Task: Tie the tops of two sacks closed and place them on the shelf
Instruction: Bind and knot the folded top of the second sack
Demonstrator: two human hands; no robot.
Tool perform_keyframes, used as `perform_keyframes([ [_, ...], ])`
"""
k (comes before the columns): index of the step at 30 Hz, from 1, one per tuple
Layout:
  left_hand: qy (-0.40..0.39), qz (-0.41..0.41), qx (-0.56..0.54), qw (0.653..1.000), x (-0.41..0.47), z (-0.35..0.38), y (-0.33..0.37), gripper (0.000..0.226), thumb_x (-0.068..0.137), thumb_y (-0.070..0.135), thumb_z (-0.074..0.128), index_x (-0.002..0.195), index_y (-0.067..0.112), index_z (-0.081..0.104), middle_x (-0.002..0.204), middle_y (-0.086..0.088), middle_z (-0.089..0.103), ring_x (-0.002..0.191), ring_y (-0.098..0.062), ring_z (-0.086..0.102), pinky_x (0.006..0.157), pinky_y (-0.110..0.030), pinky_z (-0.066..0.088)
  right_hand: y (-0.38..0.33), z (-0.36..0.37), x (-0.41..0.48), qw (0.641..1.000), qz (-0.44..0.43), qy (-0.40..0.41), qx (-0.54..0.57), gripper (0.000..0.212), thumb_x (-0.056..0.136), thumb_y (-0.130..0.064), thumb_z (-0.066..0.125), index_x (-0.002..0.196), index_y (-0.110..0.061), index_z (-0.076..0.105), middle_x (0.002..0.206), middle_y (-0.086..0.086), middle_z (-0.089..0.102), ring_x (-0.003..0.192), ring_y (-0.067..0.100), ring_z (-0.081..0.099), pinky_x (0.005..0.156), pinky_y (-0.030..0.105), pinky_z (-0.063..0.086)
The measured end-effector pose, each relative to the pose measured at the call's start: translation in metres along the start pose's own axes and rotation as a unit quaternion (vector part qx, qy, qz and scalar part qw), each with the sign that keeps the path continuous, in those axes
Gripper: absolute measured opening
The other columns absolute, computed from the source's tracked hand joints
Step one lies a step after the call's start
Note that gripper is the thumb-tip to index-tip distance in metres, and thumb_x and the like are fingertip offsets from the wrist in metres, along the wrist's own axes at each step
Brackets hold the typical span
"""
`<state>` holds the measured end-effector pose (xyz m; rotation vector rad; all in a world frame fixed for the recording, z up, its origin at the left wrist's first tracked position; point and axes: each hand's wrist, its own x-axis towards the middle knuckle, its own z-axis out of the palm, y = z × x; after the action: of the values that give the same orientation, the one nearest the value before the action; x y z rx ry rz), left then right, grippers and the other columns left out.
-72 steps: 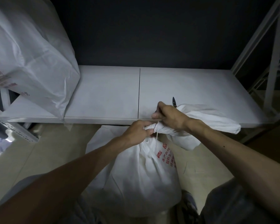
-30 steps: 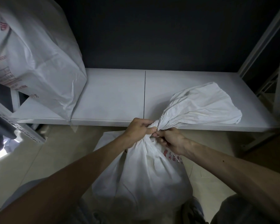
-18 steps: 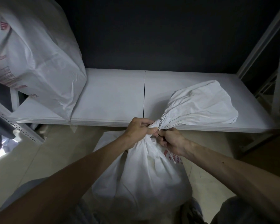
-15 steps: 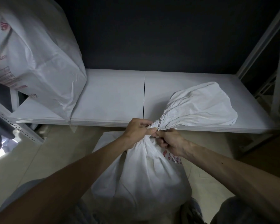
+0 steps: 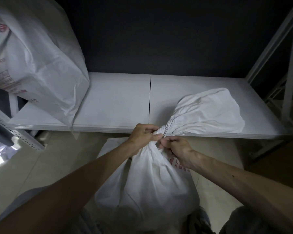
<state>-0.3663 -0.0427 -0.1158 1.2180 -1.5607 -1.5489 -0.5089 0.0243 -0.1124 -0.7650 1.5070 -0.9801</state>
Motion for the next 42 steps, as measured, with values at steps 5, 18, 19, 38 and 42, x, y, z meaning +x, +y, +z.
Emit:
perform_keyframes([
  [5, 0.006, -0.010, -0.008, 1.000, 0.000, -0.002, -0.001, 0.029, 0.078, -0.003, 0.078, 0.107, -0.002, 0.073, 0.098, -0.014, 0.075, 0.087, -0.015, 0.069, 0.085, -0.026, 0.054, -0.005, 0.003, -0.002, 1.000, -0.014, -0.011, 0.002, 0.018, 0.096, -0.008, 0.058, 0.082, -0.002, 0.067, 0.073, 0.010, 0.065, 0.035, -0.003, 0.047, 0.039, 0.009, 0.033],
  [18, 0.030, -0.017, 0.022, 0.999, 0.003, 0.000, 0.005, 0.034, 0.072, 0.006, 0.084, 0.105, 0.013, 0.077, 0.097, -0.001, 0.077, 0.097, -0.012, 0.072, 0.091, -0.026, 0.055, -0.062, -0.028, -0.029, 0.958, -0.080, -0.181, -0.208, 0.019, 0.083, 0.015, 0.062, 0.095, 0.002, 0.069, 0.089, 0.011, 0.074, 0.083, 0.020, 0.073, 0.072, 0.026, 0.058],
  [19, 0.031, -0.016, 0.019, 0.999, 0.001, -0.001, 0.006, 0.035, 0.071, 0.004, 0.084, 0.104, 0.014, 0.078, 0.096, 0.000, 0.077, 0.096, -0.012, 0.071, 0.090, -0.026, 0.055, -0.063, -0.031, -0.027, 0.951, -0.089, -0.209, -0.212, 0.022, 0.083, 0.013, 0.063, 0.100, 0.002, 0.070, 0.095, 0.008, 0.075, 0.090, 0.019, 0.073, 0.076, 0.025, 0.057],
  [38, 0.019, -0.010, -0.012, 1.000, 0.001, 0.004, 0.001, 0.050, 0.072, -0.008, 0.080, 0.119, 0.006, 0.070, 0.112, -0.004, 0.073, 0.092, 0.001, 0.069, 0.076, -0.012, 0.052, -0.048, -0.040, 0.032, 0.641, -0.454, -0.017, -0.619, 0.056, 0.097, -0.047, 0.022, 0.106, -0.021, 0.071, 0.110, -0.010, 0.072, 0.134, 0.017, 0.046, 0.107, 0.036, 0.014],
  [42, 0.029, -0.007, -0.029, 0.999, -0.002, 0.006, 0.001, 0.048, 0.071, -0.012, 0.080, 0.115, 0.005, 0.072, 0.103, -0.001, 0.074, 0.084, 0.005, 0.070, 0.074, -0.012, 0.053, -0.046, -0.035, 0.036, 0.630, -0.461, -0.012, -0.625, 0.052, 0.099, -0.043, 0.021, 0.102, -0.020, 0.067, 0.097, -0.004, 0.072, 0.104, 0.015, 0.063, 0.109, 0.036, 0.013],
])
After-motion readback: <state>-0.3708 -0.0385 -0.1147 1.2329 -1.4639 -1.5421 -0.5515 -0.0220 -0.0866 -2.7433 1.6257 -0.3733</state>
